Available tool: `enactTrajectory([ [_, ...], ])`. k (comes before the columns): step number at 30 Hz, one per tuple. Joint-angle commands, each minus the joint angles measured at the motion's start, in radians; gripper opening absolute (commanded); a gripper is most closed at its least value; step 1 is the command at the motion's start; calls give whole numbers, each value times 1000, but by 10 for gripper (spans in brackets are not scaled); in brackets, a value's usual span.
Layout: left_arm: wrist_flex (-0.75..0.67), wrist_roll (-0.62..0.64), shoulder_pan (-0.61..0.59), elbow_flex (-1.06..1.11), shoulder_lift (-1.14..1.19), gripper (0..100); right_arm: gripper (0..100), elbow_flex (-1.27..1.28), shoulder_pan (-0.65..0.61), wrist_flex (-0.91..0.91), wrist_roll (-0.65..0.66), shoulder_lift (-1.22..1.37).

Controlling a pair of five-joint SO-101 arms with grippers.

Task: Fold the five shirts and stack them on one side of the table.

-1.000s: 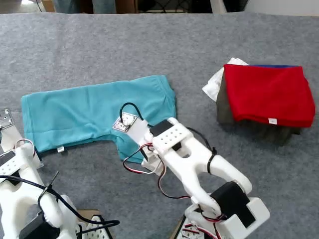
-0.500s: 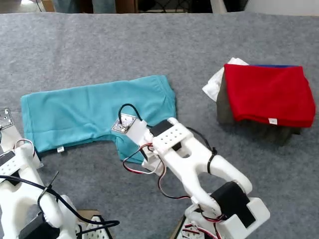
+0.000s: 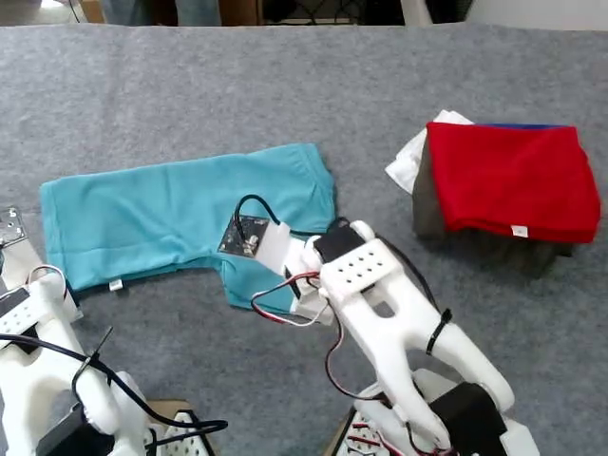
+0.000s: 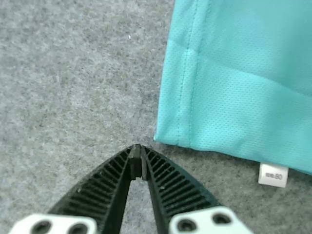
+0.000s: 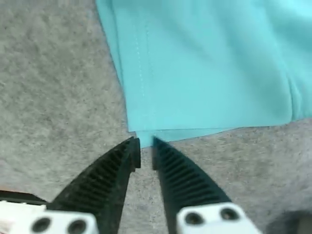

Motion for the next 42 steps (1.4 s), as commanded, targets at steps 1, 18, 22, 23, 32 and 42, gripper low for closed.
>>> enactTrajectory([
  [1, -14, -3, 12, -2, -15, 30, 168, 36, 11, -52, 18, -19],
  [18, -14, -5, 12, -2, -15, 30, 67, 116, -26, -244, 12, 108],
  [22, -14, -5, 12, -2, -15, 30, 16, 119, -23, -244, 14, 108],
  [23, -14, -5, 12, -2, -15, 30, 21, 119, -23, -244, 14, 108],
  [32, -14, -5, 12, -2, -15, 30, 66, 122, -26, -241, 17, 110],
  [42, -12, -5, 12, -2, -15, 30, 88, 119, -26, -247, 17, 110],
])
